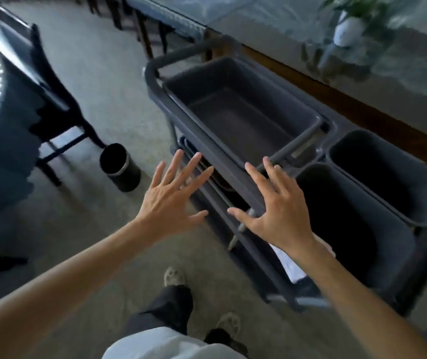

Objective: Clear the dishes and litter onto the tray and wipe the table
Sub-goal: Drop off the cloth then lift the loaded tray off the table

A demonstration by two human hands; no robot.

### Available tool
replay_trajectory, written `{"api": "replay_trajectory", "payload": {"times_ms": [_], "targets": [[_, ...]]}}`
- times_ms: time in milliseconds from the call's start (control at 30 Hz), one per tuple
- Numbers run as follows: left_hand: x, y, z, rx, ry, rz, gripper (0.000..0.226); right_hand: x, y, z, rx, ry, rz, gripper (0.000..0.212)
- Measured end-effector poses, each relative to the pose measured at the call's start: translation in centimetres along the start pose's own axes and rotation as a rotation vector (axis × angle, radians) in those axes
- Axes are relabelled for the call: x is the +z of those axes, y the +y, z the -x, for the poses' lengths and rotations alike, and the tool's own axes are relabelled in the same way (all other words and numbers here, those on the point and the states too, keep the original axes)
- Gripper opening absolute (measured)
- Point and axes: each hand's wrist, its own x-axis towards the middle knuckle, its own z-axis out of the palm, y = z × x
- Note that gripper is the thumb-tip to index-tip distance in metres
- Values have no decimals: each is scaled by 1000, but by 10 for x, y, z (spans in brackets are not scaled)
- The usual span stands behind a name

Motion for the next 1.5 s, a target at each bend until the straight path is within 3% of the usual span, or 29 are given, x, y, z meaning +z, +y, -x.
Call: {"api": "replay_trajectory", "payload": {"times_ms": [433,733,967,1167,1267,1400,1500], "targets": [[-89,-237,224,-815,202,-75,97,118,-283,-151,-513,-197,-192,97],[-122,-365,380,-1192,255,-43,91,218,-481,-200,-623,-346,-285,97],[-123,-460,451,-1483,386,84,85,291,-595,-248,-605,-576,-366,96],[-98,-589,487,-1642,390,230,75,372,-700,-324,-473,-765,-507,89],[-88,-660,497,-1734,505,384,61,426,-745,-374,-361,-844,-561,73],[-78,-740,513,-1973,530,502,51,502,-790,-431,-193,-914,-539,45],[-63,-782,530,-2127,566,594,47,553,-817,-465,-20,-961,-539,38]]}}
